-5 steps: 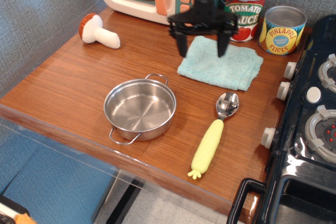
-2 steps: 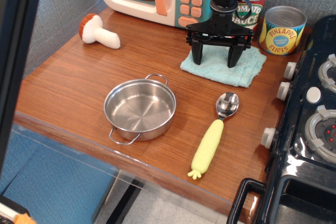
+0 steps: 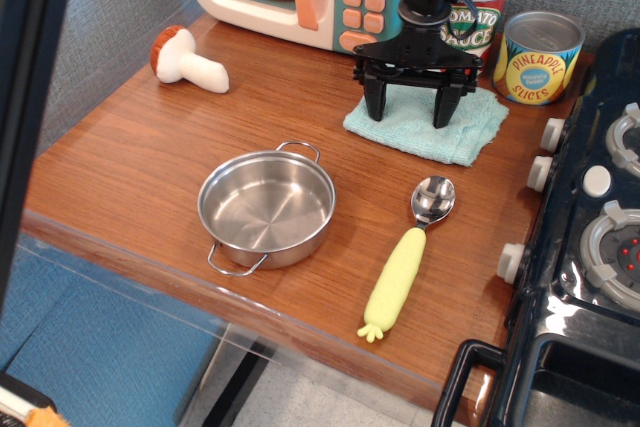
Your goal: Move the towel and place directly above towel and next to mushroom
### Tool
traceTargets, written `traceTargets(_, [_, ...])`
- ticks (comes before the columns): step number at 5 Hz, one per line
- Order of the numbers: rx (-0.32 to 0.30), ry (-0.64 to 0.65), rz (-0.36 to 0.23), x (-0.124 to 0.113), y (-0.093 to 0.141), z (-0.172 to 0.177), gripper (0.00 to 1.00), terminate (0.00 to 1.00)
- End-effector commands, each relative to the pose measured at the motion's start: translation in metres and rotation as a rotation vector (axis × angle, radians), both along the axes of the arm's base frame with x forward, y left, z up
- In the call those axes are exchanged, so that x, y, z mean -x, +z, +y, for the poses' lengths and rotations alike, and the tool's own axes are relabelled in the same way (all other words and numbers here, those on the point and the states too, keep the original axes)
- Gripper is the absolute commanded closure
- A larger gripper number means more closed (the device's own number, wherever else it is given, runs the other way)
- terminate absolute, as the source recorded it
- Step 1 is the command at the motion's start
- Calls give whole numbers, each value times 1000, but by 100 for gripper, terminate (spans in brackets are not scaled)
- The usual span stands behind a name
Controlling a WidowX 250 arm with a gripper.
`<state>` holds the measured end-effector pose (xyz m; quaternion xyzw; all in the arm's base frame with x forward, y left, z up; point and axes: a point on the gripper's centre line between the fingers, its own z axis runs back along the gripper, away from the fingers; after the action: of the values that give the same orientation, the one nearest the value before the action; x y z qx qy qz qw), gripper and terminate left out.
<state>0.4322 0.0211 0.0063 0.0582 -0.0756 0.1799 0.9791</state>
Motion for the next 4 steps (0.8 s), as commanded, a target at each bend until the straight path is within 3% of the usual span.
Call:
traceTargets(1, [2,151,57,33,-6,70,0,0])
traceTargets(4, [32,218,54,60,4,119,0,0])
